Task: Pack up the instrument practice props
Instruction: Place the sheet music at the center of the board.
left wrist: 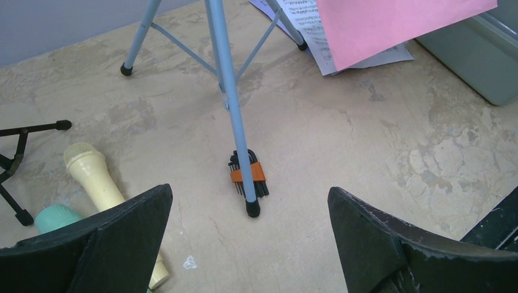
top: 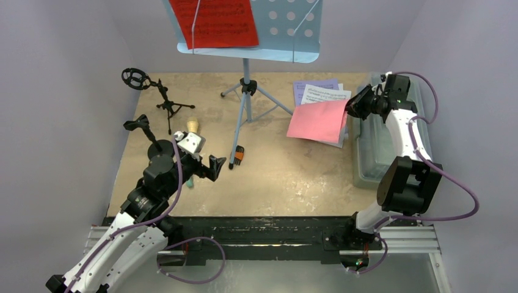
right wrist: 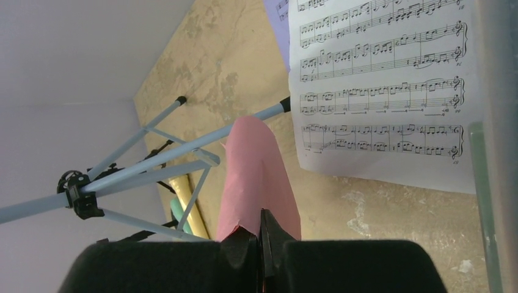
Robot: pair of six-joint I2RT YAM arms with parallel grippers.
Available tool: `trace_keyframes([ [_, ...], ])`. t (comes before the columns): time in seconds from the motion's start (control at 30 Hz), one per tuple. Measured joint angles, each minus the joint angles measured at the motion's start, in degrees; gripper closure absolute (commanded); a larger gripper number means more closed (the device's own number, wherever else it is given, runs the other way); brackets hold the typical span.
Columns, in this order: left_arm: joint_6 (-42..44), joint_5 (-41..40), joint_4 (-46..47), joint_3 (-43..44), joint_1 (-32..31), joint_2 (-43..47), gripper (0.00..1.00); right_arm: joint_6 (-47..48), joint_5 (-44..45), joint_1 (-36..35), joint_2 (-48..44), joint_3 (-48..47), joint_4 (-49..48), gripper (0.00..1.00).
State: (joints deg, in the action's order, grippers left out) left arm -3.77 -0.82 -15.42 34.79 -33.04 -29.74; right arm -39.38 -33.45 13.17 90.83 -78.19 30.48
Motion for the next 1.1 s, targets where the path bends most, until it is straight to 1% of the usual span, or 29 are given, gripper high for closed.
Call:
trace_keyframes([
  [0.1, 0.00, 0.00, 0.02, 0.00, 0.02, -0.02, 0.00, 1.25, -0.66, -0.02, 0.48, 0.00, 0.04, 0.94],
  [0.33, 0.00, 0.00, 0.02, 0.00, 0.04, -0.04, 0.00, 8.90, -1.14, -0.15, 4.31, -0.28, 3.45, 0.95],
  [0.57, 0.00, 0.00, 0.02, 0.00, 0.24, -0.20, 0.00, 10.43, -5.29, -0.15, 5.09, -0.28, 4.70, 0.95],
  [0.67, 0.00, -0.02, 0.04, 0.00, 0.28, -0.20, 0.00, 7.54, -9.29, -0.15, 3.32, 0.44, 3.43, 0.96],
  [0.8, 0.00, 0.00, 0.11, -0.02, 0.31, -0.33, 0.00, 0.20, -14.53, -0.13, -3.98, 4.66, -1.97, 0.96],
  [0.9, 0.00, 0.00, 0.17, -0.02, 0.35, -0.48, 0.00, -2.23, -15.80, -0.13, -7.43, 4.81, -4.70, 0.97],
  [0.97, 0.00, 0.02, 0.26, -0.02, 0.39, -0.57, 0.00, -2.23, -15.17, 0.00, -6.71, 3.74, -5.01, 0.97],
  [1.1, 0.00, 0.02, 0.37, -0.02, 0.39, -0.63, 0.00, -1.68, -10.67, 0.57, 0.20, 1.27, -4.76, 0.97],
])
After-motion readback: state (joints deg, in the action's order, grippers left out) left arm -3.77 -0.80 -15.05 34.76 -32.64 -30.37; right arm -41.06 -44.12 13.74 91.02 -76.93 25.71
